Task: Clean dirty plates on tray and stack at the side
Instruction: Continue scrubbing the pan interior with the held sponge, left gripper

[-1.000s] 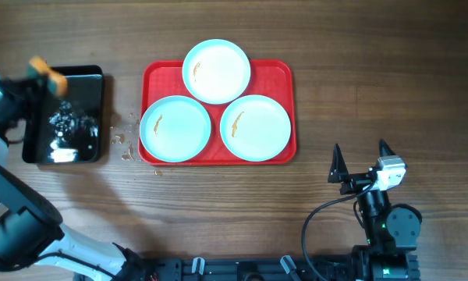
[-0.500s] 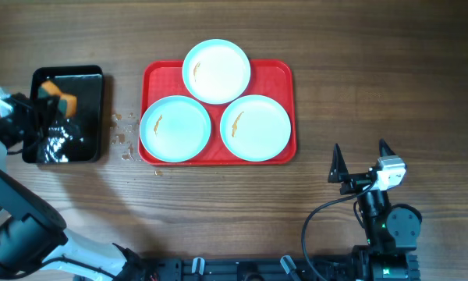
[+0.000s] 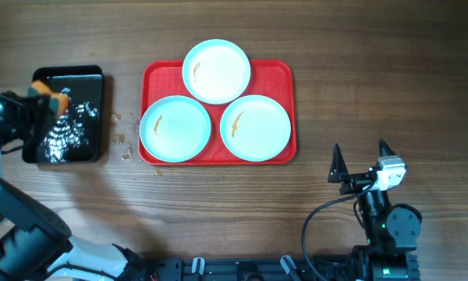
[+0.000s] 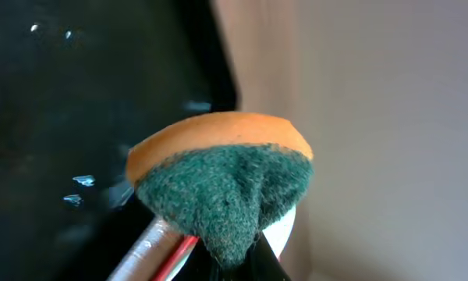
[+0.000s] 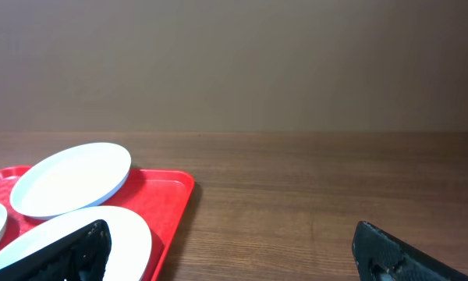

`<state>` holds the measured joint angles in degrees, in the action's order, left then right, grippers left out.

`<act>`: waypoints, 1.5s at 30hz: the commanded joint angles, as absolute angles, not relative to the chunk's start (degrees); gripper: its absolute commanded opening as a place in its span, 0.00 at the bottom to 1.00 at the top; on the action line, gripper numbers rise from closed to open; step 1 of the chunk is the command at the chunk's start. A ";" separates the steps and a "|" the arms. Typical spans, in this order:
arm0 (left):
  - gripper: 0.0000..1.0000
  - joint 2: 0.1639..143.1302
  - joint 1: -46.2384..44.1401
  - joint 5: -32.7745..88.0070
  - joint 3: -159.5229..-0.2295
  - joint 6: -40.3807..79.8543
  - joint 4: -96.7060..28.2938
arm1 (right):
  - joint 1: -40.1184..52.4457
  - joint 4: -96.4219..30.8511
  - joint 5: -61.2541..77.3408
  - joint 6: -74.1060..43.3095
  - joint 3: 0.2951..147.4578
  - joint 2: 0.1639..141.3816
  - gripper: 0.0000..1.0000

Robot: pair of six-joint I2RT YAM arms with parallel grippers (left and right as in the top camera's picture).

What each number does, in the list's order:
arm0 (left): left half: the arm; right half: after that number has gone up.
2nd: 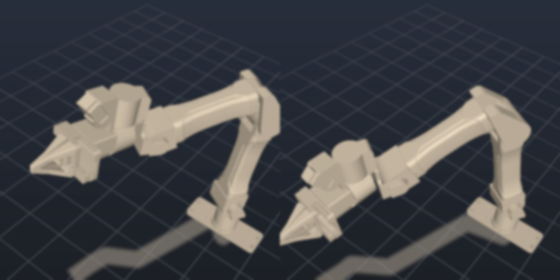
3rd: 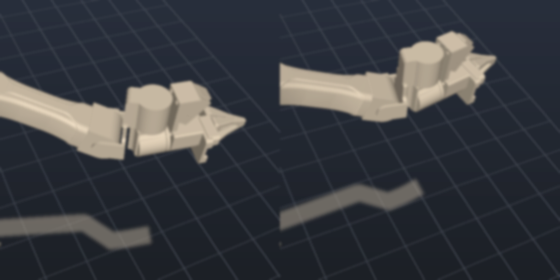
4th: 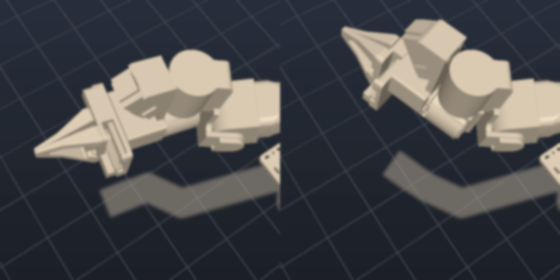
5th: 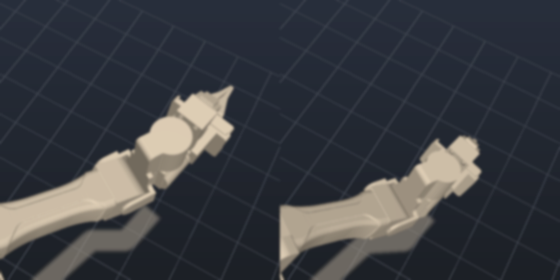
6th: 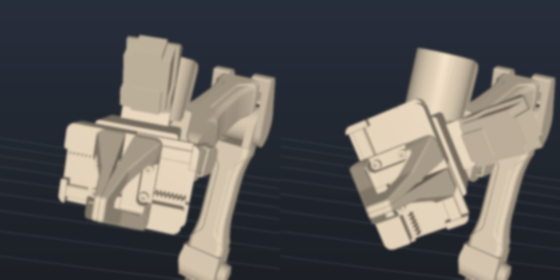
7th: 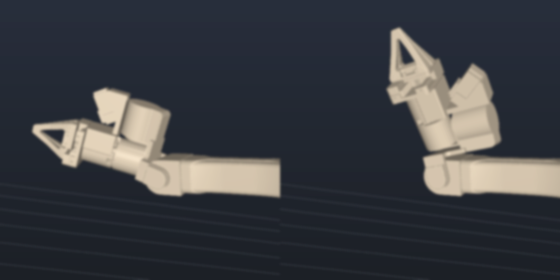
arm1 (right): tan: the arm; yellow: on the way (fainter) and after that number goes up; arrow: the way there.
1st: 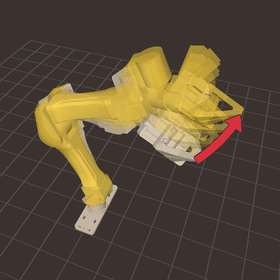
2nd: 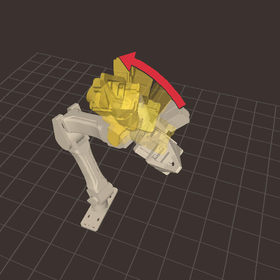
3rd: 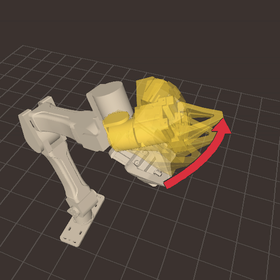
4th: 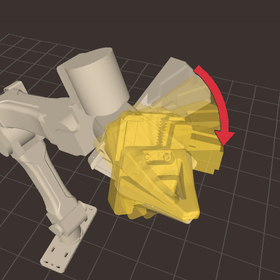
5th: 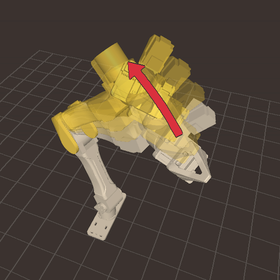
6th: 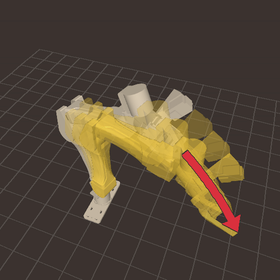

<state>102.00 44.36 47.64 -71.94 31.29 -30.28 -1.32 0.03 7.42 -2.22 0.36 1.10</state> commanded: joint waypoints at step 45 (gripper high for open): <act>0.04 101.91 44.73 73.63 -72.23 21.56 -17.58 | -1.41 0.38 6.81 -1.50 0.32 0.64 1.00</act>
